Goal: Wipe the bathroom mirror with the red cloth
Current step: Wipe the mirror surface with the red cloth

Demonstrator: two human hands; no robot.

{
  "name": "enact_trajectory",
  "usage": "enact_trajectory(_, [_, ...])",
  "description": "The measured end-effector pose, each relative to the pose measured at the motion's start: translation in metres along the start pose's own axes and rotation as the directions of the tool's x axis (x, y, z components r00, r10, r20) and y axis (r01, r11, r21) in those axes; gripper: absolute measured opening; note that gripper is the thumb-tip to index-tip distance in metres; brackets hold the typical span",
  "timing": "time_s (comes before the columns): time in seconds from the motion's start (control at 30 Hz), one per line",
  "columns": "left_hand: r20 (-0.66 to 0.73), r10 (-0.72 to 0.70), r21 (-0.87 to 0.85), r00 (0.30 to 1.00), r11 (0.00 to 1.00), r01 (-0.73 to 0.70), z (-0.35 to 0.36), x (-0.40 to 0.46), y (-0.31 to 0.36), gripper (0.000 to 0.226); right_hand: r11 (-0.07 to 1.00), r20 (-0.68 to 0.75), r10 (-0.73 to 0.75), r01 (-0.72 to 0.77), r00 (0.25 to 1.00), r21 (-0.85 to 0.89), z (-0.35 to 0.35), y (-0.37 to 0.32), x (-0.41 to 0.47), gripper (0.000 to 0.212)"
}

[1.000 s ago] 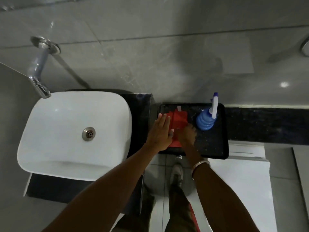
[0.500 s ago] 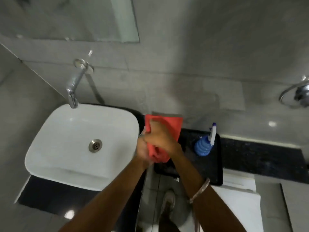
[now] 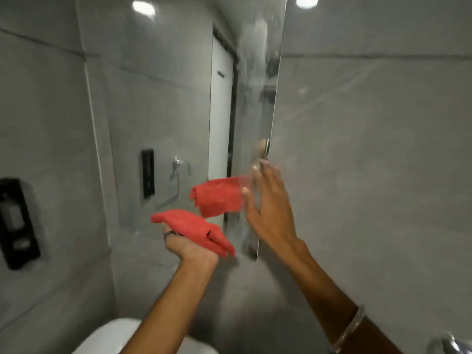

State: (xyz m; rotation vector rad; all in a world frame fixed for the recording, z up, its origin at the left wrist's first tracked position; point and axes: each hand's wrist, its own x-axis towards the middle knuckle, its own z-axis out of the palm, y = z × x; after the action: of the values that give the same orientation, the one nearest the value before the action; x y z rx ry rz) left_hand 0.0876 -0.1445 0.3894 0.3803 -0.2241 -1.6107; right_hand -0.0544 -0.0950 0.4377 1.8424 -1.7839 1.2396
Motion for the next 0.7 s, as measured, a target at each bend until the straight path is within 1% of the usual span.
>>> enact_trajectory(0.03, [0.019, 0.118, -0.053, 0.993, 0.992, -0.117, 0.019, 0.006, 0.006, 0.064, 0.998, -0.055, -0.015, 0.012, 0.998, -0.057, -0.009, 0.001, 0.018, 0.061])
enact_trajectory(0.07, [0.007, 0.183, -0.053, 0.983, 0.982, -0.183, 0.039, 0.016, 0.014, 0.058, 0.994, -0.121, -0.028, 0.016, 0.992, -0.104, -0.02, 0.001, 0.038, 0.062])
enact_trajectory(0.1, [0.081, 0.249, -0.066, 0.965, 0.968, -0.244, 0.071, 0.025, 0.026, 0.058, 0.986, -0.177, -0.055, 0.025, 0.983, -0.167, -0.035, -0.002, 0.066, 0.064])
enact_trajectory(0.13, [0.17, 0.296, -0.032, 0.94, 0.955, -0.295, 0.09, 0.03, 0.031, 0.065, 0.971, -0.213, -0.062, 0.01, 0.975, -0.24, -0.043, 0.004, 0.079, 0.066])
enact_trajectory(0.17, [0.245, 0.33, 0.022, 0.912, 0.938, -0.345, 0.121, 0.034, 0.04, 0.077, 0.945, -0.243, -0.095, 0.011, 0.965, -0.327, -0.057, 0.005, 0.101, 0.067])
enact_trajectory(0.2, [0.358, 0.354, 0.113, 0.864, 0.902, -0.417, 0.142, 0.043, 0.045, 0.088, 0.92, -0.265, -0.115, 0.002, 0.957, -0.393, -0.067, 0.01, 0.116, 0.067])
enact_trajectory(0.23, [0.423, 0.415, 0.232, 0.806, 0.81, -0.539, 0.165, 0.057, 0.052, 0.094, 0.898, -0.283, -0.131, -0.007, 0.95, -0.44, -0.08, 0.013, 0.135, 0.068])
enact_trajectory(0.27, [0.497, 0.509, 0.362, 0.703, 0.614, -0.701, 0.188, 0.072, 0.057, 0.09, 0.881, -0.296, -0.153, -0.006, 0.943, -0.473, -0.088, 0.018, 0.148, 0.068])
enact_trajectory(0.3, [0.58, 0.581, 0.501, 0.571, 0.299, -0.812, 0.208, 0.089, 0.063, 0.083, 0.866, -0.306, -0.176, -0.001, 0.936, -0.501, -0.093, 0.023, 0.16, 0.068])
enact_trajectory(0.33, [0.67, 0.592, 0.578, 0.447, -0.038, -0.815, 0.227, 0.107, 0.069, 0.077, 0.848, -0.321, -0.207, 0.006, 0.924, -0.53, -0.095, 0.031, 0.171, 0.069])
enact_trajectory(0.37, [0.726, 0.595, 0.59, 0.346, -0.28, -0.757, 0.242, 0.12, 0.075, 0.076, 0.832, -0.336, -0.229, 0.005, 0.913, -0.554, -0.093, 0.039, 0.175, 0.07])
enact_trajectory(0.4, [0.757, 0.586, 0.576, 0.289, -0.392, -0.717, 0.257, 0.127, 0.079, 0.076, 0.818, -0.363, -0.253, -0.002, 0.897, -0.575, -0.089, 0.046, 0.182, 0.071])
enact_trajectory(0.43, [0.772, 0.588, 0.565, 0.241, -0.461, -0.684, 0.267, 0.134, 0.081, 0.076, 0.802, -0.381, -0.281, -0.003, 0.881, -0.597, -0.085, 0.053, 0.185, 0.073])
enact_trajectory(0.5, [0.786, 0.587, 0.553, 0.192, -0.53, -0.643, 0.285, 0.141, 0.084, 0.076, 0.792, -0.408, -0.298, -0.015, 0.863, -0.611, -0.079, 0.061, 0.189, 0.074])
enact_trajectory(0.6, [0.802, 0.567, 0.545, 0.189, -0.563, -0.622, 0.319, 0.121, 0.081, 0.081, 0.773, -0.418, -0.333, -0.009, 0.845, -0.634, -0.078, 0.062, 0.19, 0.073])
enact_trajectory(0.67, [0.855, 0.493, 0.465, 0.158, -0.597, -0.653, 0.339, 0.099, 0.068, 0.081, 0.766, -0.414, -0.352, 0.004, 0.84, -0.643, -0.078, 0.061, 0.188, 0.071])
enact_trajectory(0.7, [0.898, 0.422, 0.391, 0.123, -0.639, -0.662, 0.345, 0.091, 0.061, 0.079, 0.768, -0.416, -0.352, 0.004, 0.838, -0.64, -0.079, 0.061, 0.188, 0.07])
